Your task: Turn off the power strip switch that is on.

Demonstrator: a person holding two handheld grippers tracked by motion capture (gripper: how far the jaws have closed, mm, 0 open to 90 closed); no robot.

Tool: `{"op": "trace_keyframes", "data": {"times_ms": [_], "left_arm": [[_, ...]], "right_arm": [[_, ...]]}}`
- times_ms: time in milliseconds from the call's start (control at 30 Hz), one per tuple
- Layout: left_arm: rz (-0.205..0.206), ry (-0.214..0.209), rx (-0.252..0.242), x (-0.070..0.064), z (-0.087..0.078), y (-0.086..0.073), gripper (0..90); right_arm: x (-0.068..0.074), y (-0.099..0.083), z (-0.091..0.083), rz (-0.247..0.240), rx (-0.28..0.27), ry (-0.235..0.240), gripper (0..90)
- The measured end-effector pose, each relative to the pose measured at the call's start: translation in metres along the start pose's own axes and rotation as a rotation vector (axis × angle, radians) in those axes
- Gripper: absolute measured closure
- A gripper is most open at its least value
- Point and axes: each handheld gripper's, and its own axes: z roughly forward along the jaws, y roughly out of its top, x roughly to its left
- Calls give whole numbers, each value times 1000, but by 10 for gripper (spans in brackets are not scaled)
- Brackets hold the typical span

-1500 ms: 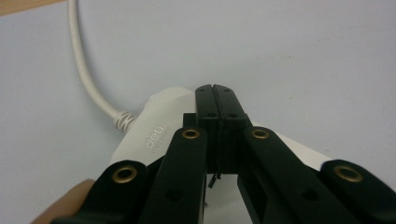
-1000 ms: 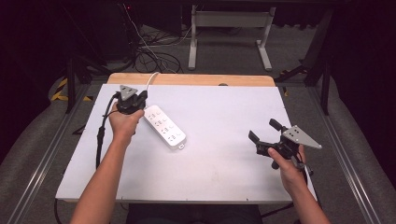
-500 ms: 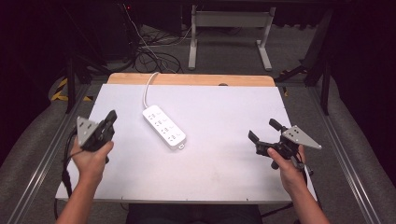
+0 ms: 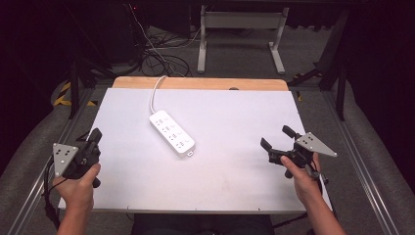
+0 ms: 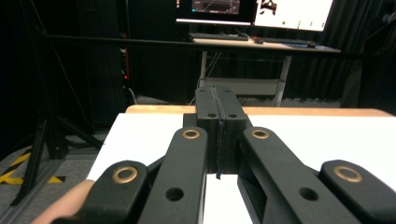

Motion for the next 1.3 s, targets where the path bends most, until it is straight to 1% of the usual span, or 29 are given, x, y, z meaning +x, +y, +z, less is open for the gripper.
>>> {"op": "trace_keyframes", "data": {"times_ms": [167, 300, 333, 433, 500, 533, 567, 600, 633, 667, 700, 733, 767, 800, 900, 933, 1000, 1100, 1200, 1300], "left_arm": [[7, -3, 7, 0, 2, -2, 900], [12, -11, 15, -2, 3, -3, 900], [20, -10, 16, -2, 4, -3, 900], [26, -15, 30, -3, 5, -4, 900], [31, -26, 36, -3, 8, -6, 850], [37, -32, 40, -3, 9, -6, 850], [31, -38, 44, -2, 11, -7, 816], [29, -39, 50, -2, 13, -8, 680], [27, -28, 55, -3, 16, -10, 578], [14, -14, 68, -4, 19, -11, 469], [5, -8, 89, -4, 22, -12, 377], [6, -6, 102, -4, 24, -13, 328], [12, -7, 101, -5, 26, -14, 328], [27, -20, 103, -5, 27, -15, 272], [57, -63, 92, -7, 28, -16, 230], [63, -64, 88, -7, 28, -16, 207], [66, -70, 84, -9, 28, -16, 162], [62, -64, 81, -9, 28, -17, 87], [57, -65, 79, -8, 29, -16, 53], [57, -71, 79, -8, 29, -16, 38]], "right_arm": [[-3, -1, -2, 10, -2, -17, 41], [-3, -1, -3, 15, -2, -19, 41], [-3, -1, -3, 17, -3, -20, 41], [-2, -1, -1, 17, 0, -20, 41], [-2, -1, 1, 11, 1, -16, 41], [-2, -1, 1, 11, 1, -16, 41], [-2, -1, 1, 9, 1, -16, 41], [-2, -1, 1, 9, 0, -15, 41], [-2, 0, 2, 11, 0, -15, 41], [-3, 0, 1, 11, -2, -15, 41], [-3, 0, 1, 11, -4, -14, 41], [-3, 0, 1, 12, -5, -14, 41], [-3, 0, 1, 12, -5, -14, 41], [-3, 0, 1, 12, -4, -14, 41], [-3, 1, 1, 10, -4, -14, 41], [-3, 1, 1, 8, -6, -13, 41], [-2, 1, 1, 7, -6, -13, 41], [-2, 2, 1, 6, -9, -16, 41], [-2, 2, 0, 8, -11, -16, 41], [-2, 2, 0, 9, -10, -16, 40]]}}
